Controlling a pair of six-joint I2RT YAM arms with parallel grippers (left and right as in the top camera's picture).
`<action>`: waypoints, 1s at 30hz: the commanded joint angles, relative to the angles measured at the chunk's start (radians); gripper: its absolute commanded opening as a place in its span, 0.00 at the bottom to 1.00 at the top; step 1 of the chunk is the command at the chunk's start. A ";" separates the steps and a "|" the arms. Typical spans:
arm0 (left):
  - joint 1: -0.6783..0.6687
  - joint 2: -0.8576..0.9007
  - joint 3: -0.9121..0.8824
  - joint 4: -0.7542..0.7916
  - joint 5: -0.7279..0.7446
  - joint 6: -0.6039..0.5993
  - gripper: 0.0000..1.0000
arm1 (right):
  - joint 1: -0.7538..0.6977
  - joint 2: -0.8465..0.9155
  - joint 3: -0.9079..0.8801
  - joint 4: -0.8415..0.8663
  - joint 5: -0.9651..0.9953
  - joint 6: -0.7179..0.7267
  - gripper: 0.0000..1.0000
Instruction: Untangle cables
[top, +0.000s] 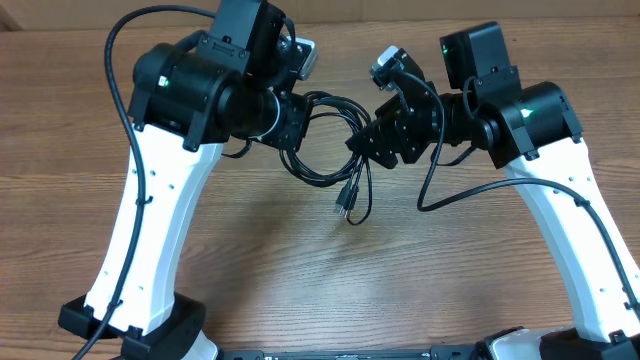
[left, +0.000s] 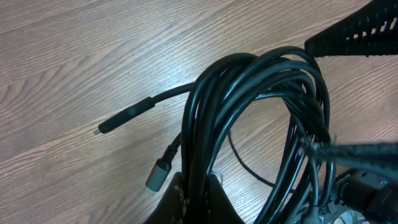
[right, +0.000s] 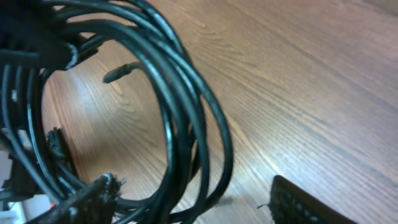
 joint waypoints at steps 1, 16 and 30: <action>-0.008 -0.026 0.027 0.003 0.020 0.012 0.04 | -0.002 0.003 0.018 0.009 0.016 0.036 0.66; -0.007 -0.054 0.082 0.032 0.041 0.011 0.04 | -0.002 0.040 0.018 0.010 -0.014 0.046 0.14; -0.005 -0.054 0.082 -0.018 -0.069 0.011 0.04 | -0.054 0.041 0.018 0.027 0.180 0.069 0.04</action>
